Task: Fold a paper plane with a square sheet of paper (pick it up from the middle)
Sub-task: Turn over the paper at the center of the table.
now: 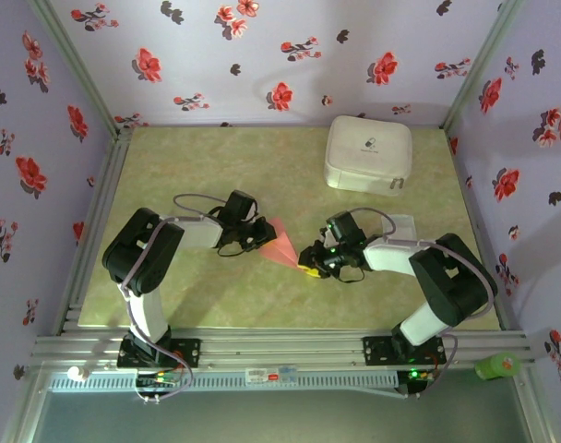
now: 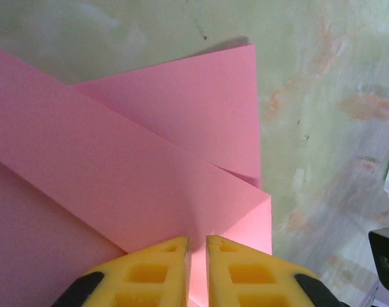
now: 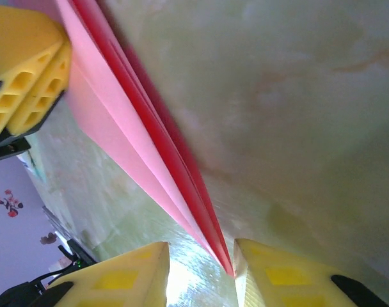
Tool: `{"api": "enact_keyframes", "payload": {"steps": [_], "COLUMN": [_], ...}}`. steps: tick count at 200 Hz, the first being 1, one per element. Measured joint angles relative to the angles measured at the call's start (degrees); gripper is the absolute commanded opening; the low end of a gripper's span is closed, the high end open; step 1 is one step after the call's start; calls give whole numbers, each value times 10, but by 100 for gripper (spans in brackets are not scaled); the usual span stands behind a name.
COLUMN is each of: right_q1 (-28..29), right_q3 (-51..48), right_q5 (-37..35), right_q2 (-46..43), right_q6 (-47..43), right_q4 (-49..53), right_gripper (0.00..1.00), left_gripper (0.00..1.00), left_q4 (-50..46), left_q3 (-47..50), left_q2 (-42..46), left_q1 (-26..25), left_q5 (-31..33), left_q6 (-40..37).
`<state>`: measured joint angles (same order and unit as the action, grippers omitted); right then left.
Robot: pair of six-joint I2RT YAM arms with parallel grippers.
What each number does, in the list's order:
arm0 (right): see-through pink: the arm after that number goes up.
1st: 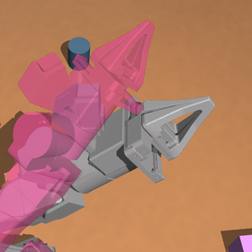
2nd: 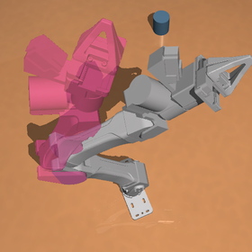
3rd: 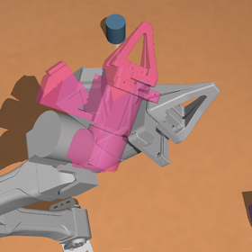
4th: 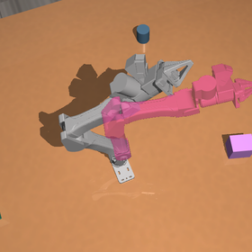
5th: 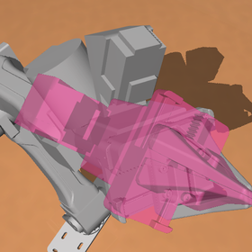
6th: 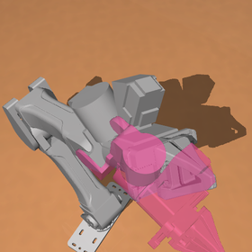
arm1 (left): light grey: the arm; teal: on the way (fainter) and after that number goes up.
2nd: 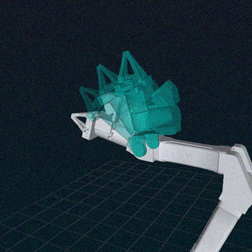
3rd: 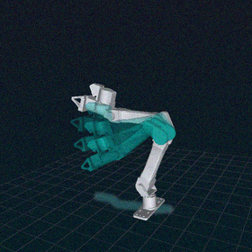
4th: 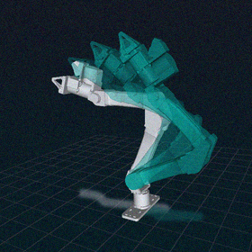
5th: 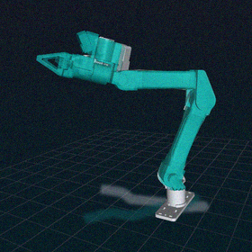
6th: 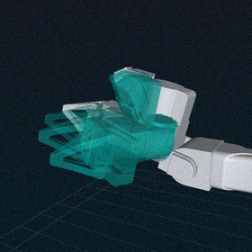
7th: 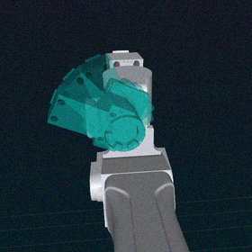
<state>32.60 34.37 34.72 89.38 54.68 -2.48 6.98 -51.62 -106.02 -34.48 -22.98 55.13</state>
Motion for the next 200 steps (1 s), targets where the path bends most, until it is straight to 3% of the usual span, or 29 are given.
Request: {"api": "enact_keyframes", "payload": {"steps": [101,175,200], "right_q1": [-2,-16,-19], "right_q3": [2,12,12], "right_q5": [16,40,42], "right_q2": [25,51,52], "right_q6": [20,19,20], "right_q4": [-70,-103,-111], "right_gripper": [31,25,17], "left_gripper": [16,17,19], "left_q4": [9,13,14], "left_q3": [3,4,4], "left_q2": [0,0,0], "left_q1": [0,0,0], "left_q5": [-2,-2,-2], "left_q6": [7,16,18]}}
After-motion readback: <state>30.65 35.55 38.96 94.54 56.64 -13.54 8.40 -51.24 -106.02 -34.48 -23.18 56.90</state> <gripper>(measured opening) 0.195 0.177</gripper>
